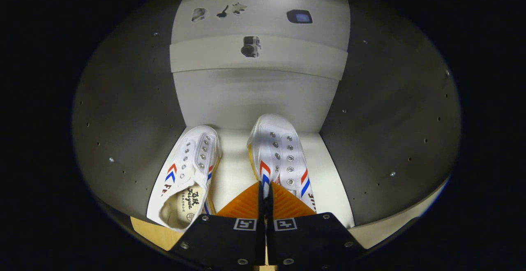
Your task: Open the shoe cabinet door, grab the shoes and put them into the shoe cabinet, then close the shoe cabinet door.
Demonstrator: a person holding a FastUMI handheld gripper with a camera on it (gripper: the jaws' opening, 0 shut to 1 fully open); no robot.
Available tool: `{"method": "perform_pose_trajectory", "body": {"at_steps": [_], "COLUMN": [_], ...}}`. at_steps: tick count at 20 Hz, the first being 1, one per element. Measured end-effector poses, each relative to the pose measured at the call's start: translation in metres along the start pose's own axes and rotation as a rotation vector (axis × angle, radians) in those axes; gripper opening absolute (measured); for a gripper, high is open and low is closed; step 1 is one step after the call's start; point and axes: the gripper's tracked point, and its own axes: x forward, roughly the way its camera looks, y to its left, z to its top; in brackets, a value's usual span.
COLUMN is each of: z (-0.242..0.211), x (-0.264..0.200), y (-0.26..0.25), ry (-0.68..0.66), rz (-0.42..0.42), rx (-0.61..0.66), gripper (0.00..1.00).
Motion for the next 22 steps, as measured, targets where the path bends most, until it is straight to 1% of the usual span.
{"method": "perform_pose_trajectory", "body": {"at_steps": [1, 3, 5, 6, 9, 10, 11, 12, 13, 15, 16, 18, 22], "z": [-0.003, -0.002, 0.000, 0.000, 0.001, 0.000, 0.000, 0.003, 0.005, 0.011, 0.011, 0.009, -0.013], "x": [0.003, 0.007, -0.001, -0.006, -0.024, -0.033, -0.043, -0.055, -0.070, -0.103, -0.122, -0.161, -0.244], "y": [-0.004, -0.003, -0.001, 0.002, 0.000, 0.000, -0.002, -0.004, -0.006, -0.013, -0.017, -0.019, -0.025], "ry": [-0.006, -0.016, -0.037, -0.041, -0.073, -0.080, -0.092, -0.115, -0.141, -0.200, -0.228, -0.284, -0.356], "rz": [-0.016, -0.008, 0.008, 0.017, 0.009, 0.014, 0.013, 0.008, 0.007, 0.004, 0.000, 0.010, 0.022], "rx": [0.024, 0.062, 0.079, 0.078, 0.037, 0.032, 0.041, 0.059, 0.082, 0.114, 0.122, 0.118, 0.099], "gripper": [0.03, 0.08, 0.17, 0.22, 0.30, 0.38, 0.43, 0.55, 0.62, 0.84, 0.93, 0.94, 0.94]}}
